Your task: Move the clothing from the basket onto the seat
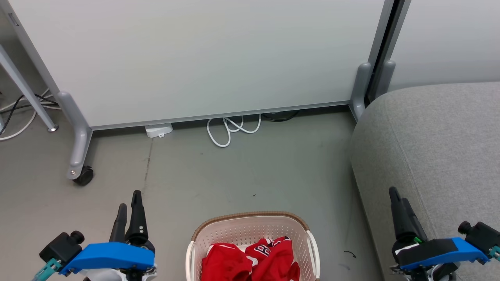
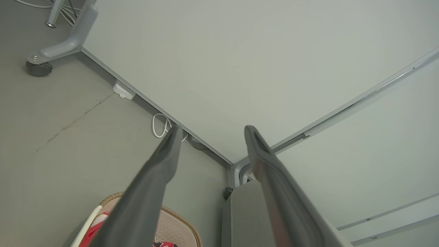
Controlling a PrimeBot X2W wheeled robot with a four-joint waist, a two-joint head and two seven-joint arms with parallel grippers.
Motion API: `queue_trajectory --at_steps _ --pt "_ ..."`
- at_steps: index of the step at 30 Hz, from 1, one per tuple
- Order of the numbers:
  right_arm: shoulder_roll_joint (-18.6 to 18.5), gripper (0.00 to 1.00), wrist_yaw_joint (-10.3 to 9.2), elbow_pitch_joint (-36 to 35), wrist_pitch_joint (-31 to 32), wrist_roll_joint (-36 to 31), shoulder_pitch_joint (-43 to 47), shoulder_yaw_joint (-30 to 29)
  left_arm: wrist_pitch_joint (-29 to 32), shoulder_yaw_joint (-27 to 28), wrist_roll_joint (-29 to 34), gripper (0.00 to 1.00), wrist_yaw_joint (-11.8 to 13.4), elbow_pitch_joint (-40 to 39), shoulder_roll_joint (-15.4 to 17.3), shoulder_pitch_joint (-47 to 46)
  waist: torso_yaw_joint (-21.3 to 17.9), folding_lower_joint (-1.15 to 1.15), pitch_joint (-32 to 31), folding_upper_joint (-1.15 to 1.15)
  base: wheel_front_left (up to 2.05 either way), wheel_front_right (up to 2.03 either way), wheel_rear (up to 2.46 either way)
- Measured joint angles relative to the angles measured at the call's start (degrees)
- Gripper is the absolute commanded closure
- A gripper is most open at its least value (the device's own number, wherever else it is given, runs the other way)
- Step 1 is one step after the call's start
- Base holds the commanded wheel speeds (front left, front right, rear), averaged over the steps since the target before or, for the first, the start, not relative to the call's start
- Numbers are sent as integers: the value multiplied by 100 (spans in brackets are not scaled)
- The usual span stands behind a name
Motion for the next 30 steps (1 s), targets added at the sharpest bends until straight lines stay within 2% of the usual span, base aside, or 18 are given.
queue_trajectory --at_steps 15,30 --pt "-4 0 5 5 -268 -1255 -3 64 -271 -226 1304 0 34 48 30 -24 28 0 -7 0 0 0 0" --pt "-9 0 5 143 -461 -2254 -63 133 -498 -394 2247 0 60 201 38 -69 53 0 -10 0 0 0 0"
